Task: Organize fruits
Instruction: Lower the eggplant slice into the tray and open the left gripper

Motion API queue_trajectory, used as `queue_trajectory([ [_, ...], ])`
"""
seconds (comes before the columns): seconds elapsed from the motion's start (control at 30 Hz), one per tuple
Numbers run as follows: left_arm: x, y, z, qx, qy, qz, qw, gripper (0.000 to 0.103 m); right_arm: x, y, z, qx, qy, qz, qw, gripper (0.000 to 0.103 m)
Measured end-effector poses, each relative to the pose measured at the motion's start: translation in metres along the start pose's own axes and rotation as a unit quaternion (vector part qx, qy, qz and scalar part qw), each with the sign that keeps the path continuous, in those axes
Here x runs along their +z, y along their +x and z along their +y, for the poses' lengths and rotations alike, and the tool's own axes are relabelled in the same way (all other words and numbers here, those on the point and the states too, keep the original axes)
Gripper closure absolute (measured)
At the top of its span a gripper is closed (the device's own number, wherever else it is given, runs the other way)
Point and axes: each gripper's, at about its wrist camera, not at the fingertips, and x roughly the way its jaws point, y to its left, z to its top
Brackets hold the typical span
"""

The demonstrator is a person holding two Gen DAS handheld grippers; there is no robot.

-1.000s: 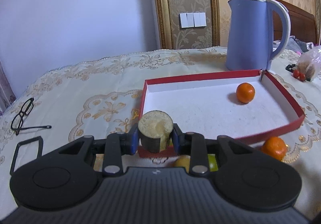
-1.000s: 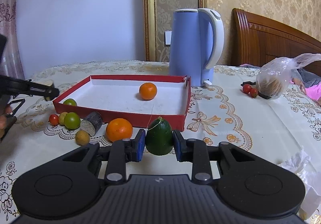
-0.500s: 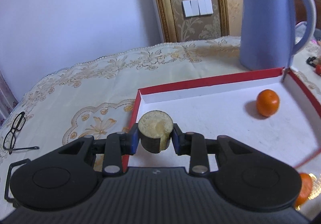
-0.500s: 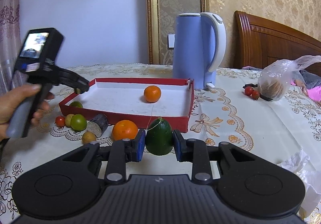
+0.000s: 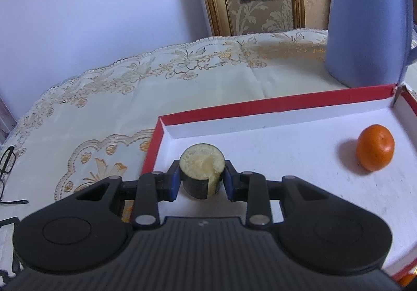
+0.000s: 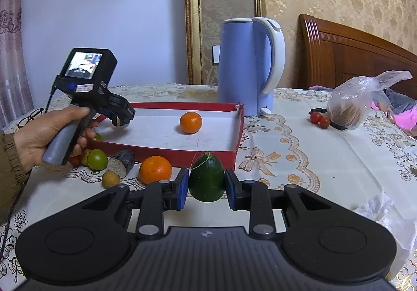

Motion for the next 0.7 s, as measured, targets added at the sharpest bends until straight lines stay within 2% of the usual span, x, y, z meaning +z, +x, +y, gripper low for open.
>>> queue_trajectory([
  [0.2, 0.006, 0.007, -0.005, 0.000, 0.001, 0.003, 1.0000, 0.073, 0.001, 0.000, 0.000, -0.002, 0.002, 0.001, 1.000, 0.074],
  [0.33, 0.005, 0.002, -0.004, 0.002, 0.002, -0.008, 1.0000, 0.059, 0.001, 0.001, 0.002, -0.001, 0.002, 0.001, 1.000, 0.074],
  [0.53, 0.002, -0.017, 0.002, -0.004, -0.003, -0.023, 0.9997, 0.054, 0.005, 0.006, 0.007, 0.005, -0.004, 0.001, 1.000, 0.074],
  [0.6, -0.001, -0.030, 0.008, -0.007, -0.013, -0.033, 0.9994, 0.045, 0.008, 0.009, 0.011, 0.007, -0.009, 0.000, 1.000, 0.074],
  [0.67, -0.005, -0.046, 0.014, 0.000, -0.016, -0.050, 0.9986, 0.023, 0.011, 0.011, 0.014, 0.010, -0.015, -0.001, 1.000, 0.074],
  [0.7, -0.009, -0.058, 0.017, 0.009, -0.016, -0.063, 0.9979, 0.017, 0.013, 0.013, 0.015, 0.011, -0.018, -0.001, 1.000, 0.074],
])
